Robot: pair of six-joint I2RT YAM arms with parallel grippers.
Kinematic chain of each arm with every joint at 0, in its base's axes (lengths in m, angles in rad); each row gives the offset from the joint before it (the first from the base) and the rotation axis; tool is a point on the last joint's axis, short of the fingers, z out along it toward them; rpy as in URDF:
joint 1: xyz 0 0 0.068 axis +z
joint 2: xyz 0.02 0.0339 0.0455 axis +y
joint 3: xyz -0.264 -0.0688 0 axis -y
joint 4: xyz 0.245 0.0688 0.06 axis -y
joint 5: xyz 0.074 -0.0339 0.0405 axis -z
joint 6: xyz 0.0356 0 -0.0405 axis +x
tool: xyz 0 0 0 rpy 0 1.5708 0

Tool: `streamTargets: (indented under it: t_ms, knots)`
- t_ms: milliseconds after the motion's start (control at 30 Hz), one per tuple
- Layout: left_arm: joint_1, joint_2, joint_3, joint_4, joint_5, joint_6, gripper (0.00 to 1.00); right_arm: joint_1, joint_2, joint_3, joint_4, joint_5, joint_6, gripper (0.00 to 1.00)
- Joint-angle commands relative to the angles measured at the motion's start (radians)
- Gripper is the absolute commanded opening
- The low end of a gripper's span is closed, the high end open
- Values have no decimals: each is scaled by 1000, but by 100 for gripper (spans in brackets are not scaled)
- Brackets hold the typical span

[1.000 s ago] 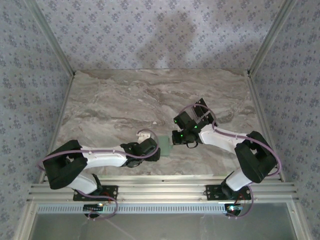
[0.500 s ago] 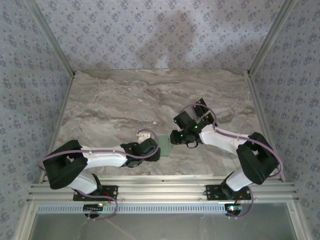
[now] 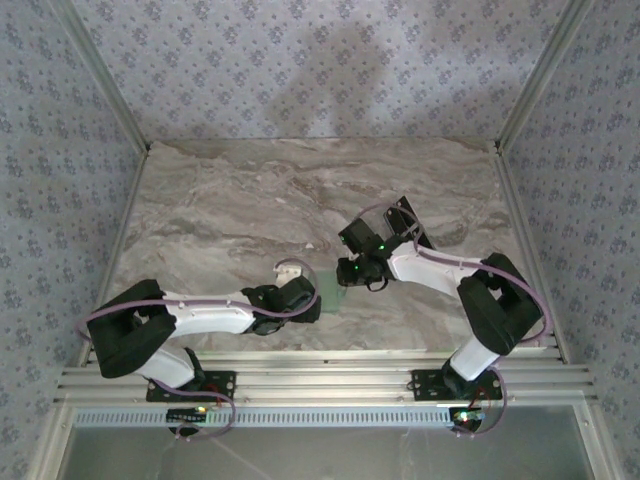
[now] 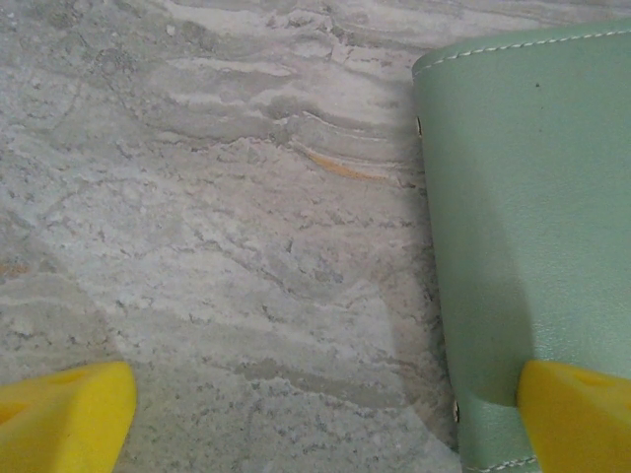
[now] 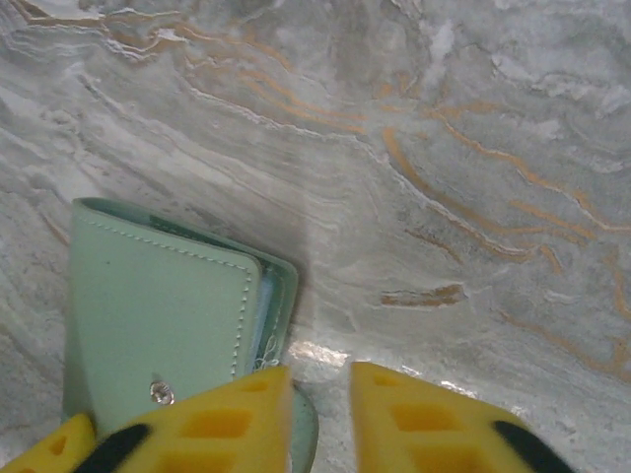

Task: Put the credit cards into the card holder

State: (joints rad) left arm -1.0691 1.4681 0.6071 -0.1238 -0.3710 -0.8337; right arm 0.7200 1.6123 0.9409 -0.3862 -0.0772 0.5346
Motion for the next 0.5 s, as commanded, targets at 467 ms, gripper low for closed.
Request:
streamTargets:
  t_ms: [467]
  knots:
    - [-3, 47, -3, 33, 30, 16, 100, 13, -32, 1, -27, 8, -9, 0]
